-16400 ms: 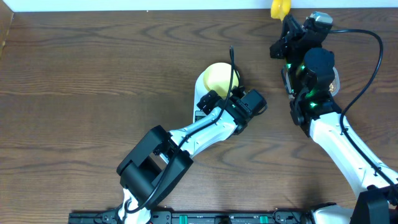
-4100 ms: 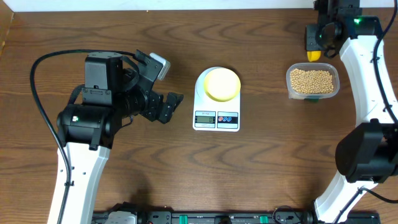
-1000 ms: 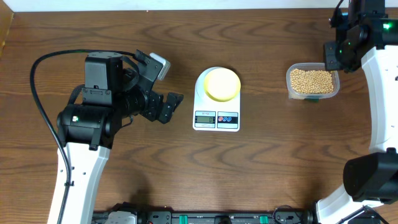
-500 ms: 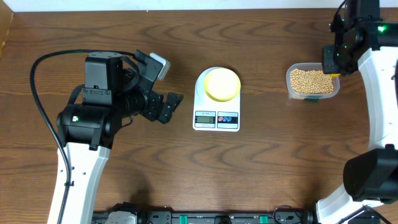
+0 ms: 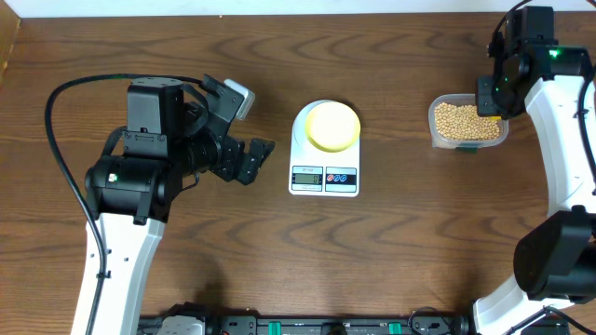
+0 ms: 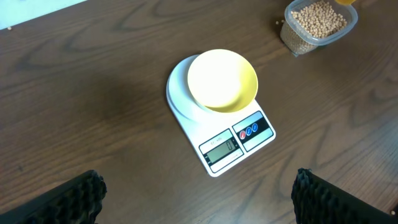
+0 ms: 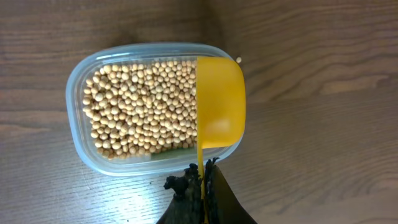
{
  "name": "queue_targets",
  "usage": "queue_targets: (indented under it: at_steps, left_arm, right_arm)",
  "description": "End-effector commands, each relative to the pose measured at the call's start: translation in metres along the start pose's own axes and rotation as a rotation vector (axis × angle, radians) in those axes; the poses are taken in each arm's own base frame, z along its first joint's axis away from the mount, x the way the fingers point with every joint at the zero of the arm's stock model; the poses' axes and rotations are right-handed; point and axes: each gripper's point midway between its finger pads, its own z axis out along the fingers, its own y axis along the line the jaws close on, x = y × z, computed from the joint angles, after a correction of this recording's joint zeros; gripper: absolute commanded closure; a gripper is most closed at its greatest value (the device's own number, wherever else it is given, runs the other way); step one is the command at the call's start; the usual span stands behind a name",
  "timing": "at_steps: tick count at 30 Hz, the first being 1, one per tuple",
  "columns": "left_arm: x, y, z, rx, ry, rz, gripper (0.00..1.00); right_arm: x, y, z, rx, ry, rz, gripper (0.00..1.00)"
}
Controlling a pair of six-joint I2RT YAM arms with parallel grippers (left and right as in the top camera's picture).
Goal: Scoop item into bowl and weigh 50g on scale
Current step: 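Lower the scoop with the right gripper into the soybeans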
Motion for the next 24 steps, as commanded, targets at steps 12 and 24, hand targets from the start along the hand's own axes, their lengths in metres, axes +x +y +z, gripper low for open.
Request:
queue_targets:
  at_steps: [12, 24]
  left_arm:
    - [0.0, -0.001, 0.0, 0.01, -0.003, -0.004, 0.02]
    - [0.0, -0.001, 0.0, 0.01, -0.003, -0.005, 0.02]
  right_arm:
    - [0.021, 0.001, 0.028, 0.02, 0.059, 0.006, 0.99]
    - [0.023, 0.002, 0.034, 0.02, 0.06, 0.006, 0.99]
